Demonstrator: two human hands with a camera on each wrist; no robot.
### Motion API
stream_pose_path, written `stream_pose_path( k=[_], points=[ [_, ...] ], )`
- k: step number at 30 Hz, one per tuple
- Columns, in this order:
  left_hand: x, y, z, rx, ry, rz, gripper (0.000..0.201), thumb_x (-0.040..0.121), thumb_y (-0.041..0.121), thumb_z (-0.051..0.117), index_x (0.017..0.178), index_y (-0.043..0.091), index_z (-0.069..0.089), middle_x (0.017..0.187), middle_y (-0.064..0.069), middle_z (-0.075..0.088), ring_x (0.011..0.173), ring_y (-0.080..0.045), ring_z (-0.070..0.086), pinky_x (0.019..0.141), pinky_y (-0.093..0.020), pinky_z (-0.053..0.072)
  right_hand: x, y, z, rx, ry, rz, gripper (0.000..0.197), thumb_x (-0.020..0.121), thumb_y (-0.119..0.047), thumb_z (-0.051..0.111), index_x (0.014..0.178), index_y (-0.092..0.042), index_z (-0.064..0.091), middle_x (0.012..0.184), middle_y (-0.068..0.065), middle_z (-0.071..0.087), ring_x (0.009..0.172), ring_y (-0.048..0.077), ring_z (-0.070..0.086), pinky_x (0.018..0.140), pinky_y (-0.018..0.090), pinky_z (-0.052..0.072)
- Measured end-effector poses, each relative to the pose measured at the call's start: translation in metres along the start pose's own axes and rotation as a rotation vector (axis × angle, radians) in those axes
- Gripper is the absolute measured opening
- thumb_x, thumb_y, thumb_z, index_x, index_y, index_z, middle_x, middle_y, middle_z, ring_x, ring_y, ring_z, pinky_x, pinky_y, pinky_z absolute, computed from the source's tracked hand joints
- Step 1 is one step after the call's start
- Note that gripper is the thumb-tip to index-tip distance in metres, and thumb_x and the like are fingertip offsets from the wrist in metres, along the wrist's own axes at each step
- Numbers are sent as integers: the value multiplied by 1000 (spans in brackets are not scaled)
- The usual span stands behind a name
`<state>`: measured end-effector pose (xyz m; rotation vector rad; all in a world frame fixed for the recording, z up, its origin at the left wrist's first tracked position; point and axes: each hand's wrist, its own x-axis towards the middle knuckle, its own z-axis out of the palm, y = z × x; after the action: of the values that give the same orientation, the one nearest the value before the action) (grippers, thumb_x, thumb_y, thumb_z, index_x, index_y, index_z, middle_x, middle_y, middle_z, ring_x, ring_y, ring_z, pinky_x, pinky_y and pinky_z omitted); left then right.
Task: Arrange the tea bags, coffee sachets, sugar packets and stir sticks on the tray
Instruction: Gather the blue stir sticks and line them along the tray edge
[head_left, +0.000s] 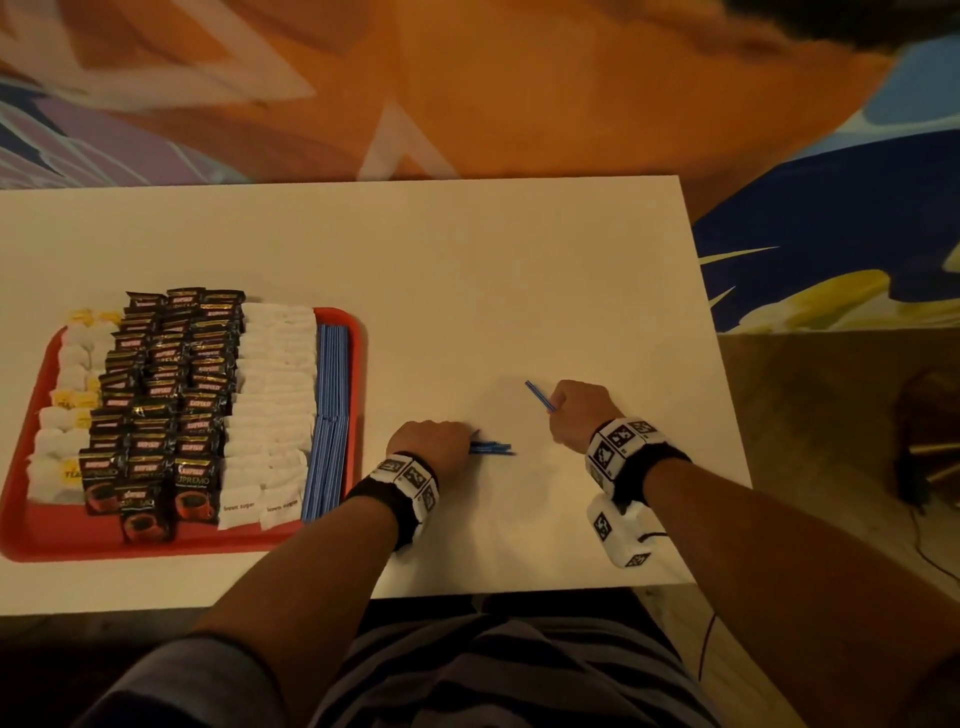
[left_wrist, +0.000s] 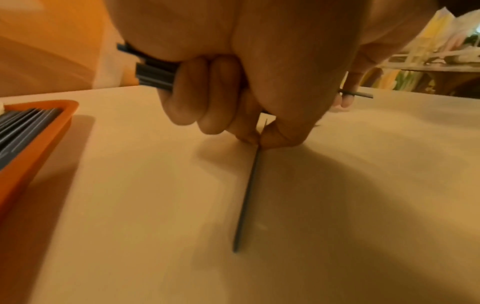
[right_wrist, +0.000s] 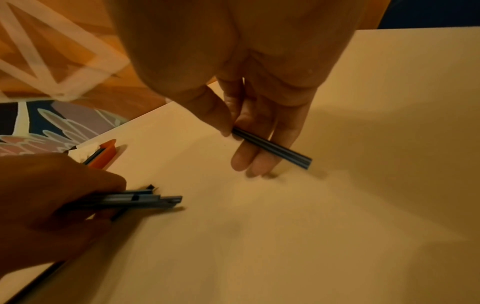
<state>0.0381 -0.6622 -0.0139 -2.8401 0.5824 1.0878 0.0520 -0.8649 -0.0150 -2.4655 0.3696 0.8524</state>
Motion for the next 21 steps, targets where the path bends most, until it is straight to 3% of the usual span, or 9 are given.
stream_pose_path(
  k=[3,5,8,10,12,17,21],
  points=[
    [0,-8,0,13,-10,13,40,107,30,29,144,23,42,132,-5,60,113,-28,61,90,-35,45,-3,-1,-2,7,39,21,4,91,-16,56,92,-20,54,111,8,61,88,21,52,73,29,43],
    [0,-16,-5,-77,-7,3,42,106,29,32,146,20,36,130,-11,60,110,-31,60,87,-38,45,-6,-6,-6,42,56,23,4,92,-16,55,91,-20,56,109,6,62,87,21,52,72,28,42],
    [4,-26,-17,-428,62,-75,23,104,22,38,123,9,41,106,-19,62,81,-31,57,67,-35,41,-10,-19,-14,136,62,16,4,92,-16,56,92,-18,60,103,4,64,93,24,58,74,29,45],
    [8,-32,-27,-725,116,-107,12,104,19,38,109,8,40,88,-13,56,66,-25,49,59,-34,38,-15,-33,-18,268,63,0,5,89,-17,60,85,-19,60,100,4,67,93,24,64,79,34,53],
    [6,-35,-42,-1025,151,-110,11,103,16,37,108,10,44,78,-6,50,60,-20,45,58,-33,39,-21,-50,-23,391,68,-20,9,87,-14,62,80,-19,59,94,6,70,87,24,69,81,39,58],
    [-16,-32,-84,-1527,257,-75,15,106,12,38,93,13,45,68,-5,41,58,-20,49,64,-37,52,-37,-102,-42,646,56,-49,10,82,-4,66,79,-14,62,74,10,69,64,19,68,68,32,60],
    [-31,-36,-107,-1756,234,-61,15,108,15,36,95,12,42,74,-9,53,70,-30,61,65,-42,58,-50,-137,-54,613,90,-112,10,77,-9,69,78,-17,65,72,4,70,64,14,66,63,27,56]
  ],
)
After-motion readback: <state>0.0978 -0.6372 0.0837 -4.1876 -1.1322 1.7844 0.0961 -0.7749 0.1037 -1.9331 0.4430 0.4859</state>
